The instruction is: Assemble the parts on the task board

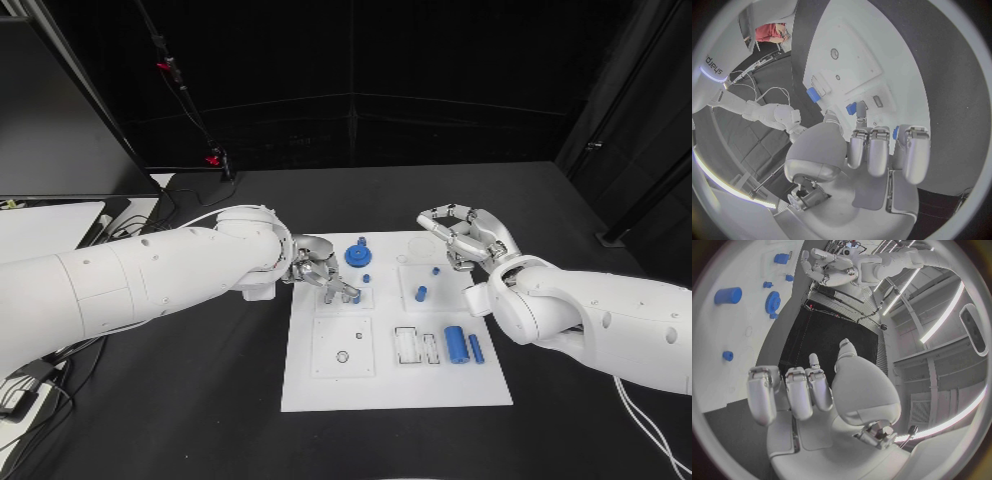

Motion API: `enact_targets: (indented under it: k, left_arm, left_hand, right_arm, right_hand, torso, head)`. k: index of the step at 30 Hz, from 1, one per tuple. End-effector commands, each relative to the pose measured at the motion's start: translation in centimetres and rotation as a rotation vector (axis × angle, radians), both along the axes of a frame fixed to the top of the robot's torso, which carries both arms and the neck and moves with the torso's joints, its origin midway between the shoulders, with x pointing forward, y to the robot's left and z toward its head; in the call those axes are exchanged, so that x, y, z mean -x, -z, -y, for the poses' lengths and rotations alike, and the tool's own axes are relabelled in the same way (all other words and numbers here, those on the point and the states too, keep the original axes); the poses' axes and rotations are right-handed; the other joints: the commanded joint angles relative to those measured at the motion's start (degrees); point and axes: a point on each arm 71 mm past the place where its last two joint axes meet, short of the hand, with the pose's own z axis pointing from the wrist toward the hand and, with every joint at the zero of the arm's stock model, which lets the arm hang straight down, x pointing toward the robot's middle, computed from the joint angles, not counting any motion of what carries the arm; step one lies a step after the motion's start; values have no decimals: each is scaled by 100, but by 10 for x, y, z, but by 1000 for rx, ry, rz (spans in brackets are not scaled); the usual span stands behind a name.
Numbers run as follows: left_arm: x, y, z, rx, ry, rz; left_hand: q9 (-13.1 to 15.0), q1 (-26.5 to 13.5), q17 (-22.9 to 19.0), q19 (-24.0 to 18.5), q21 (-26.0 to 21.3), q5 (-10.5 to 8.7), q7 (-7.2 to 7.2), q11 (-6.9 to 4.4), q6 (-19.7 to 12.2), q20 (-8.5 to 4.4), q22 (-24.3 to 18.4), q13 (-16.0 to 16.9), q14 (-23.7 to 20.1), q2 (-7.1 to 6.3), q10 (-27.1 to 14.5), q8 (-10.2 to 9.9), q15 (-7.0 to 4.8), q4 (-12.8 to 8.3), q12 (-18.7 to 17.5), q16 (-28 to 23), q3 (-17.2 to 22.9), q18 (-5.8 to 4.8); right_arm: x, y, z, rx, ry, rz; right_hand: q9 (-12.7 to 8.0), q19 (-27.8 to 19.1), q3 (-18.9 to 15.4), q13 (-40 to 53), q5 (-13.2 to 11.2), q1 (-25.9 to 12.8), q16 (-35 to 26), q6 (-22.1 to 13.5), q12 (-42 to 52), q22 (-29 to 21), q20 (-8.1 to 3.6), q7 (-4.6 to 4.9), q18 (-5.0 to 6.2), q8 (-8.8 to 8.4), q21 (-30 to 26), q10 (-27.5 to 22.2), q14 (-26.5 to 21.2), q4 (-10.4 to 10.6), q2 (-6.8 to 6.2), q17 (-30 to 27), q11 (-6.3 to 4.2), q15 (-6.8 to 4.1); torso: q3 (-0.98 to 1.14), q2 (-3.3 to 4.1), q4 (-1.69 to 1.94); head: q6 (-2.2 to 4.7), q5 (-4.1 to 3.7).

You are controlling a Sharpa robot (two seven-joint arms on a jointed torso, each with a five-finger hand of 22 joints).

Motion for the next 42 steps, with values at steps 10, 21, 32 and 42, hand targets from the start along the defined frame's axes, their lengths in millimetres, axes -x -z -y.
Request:
enact_targets:
  k: [10,21,32,42]
  left_arm:
    - [-3,8,7,-66,-55,-1]
    - [-7,9,12,-59,-65,-15]
    - [-10,10,23,-53,-57,-16]
    - [-11,12,29,-91,-59,-36]
  left_hand:
    - [270,-312,1510,597,18,179,4,11,-63,-43,1509,1506,601,-322,577,14,-43,10,8,5,153,-37]
    - [452,-400,1510,597,18,192,-20,-9,-19,-54,1509,1506,601,-263,577,99,-63,6,8,5,295,-37]
    - [501,-424,1510,597,18,193,-22,-12,-35,-58,1509,1506,601,-223,577,103,-66,-1,8,5,311,-37]
    - [553,-452,1510,597,18,164,-19,-12,-87,-62,1509,1506,601,-131,577,74,-64,1,8,5,321,-37]
  right_arm:
    - [-1,-1,-1,0,5,4]
    - [-1,0,-2,1,6,-3]
    - [-2,0,-2,2,7,-8]
    - [-2,0,-3,1,5,-10]
  right_hand:
    - [-8,414,-4,1509,5,25,14,33,19,1421,52,286,21,37,7,607,586,41,11,1508,44,40]
    - [-12,411,-4,1509,7,21,14,37,19,1419,53,288,22,38,4,607,586,48,15,1508,45,42]
    - [-13,411,-4,1509,8,20,14,39,19,1419,53,288,22,39,4,607,586,50,16,1508,46,42]
    - [-13,411,-4,1509,8,20,14,39,19,1419,53,288,22,39,4,607,586,50,16,1508,46,42]
  torso:
    - [0,-5,0]
    - [1,-1,2]
    - [4,-5,-1]
    - [6,-2,5]
  head:
    - [-57,-4]
    - [-73,-22]
    - [-106,-23]
    - [-126,-47]
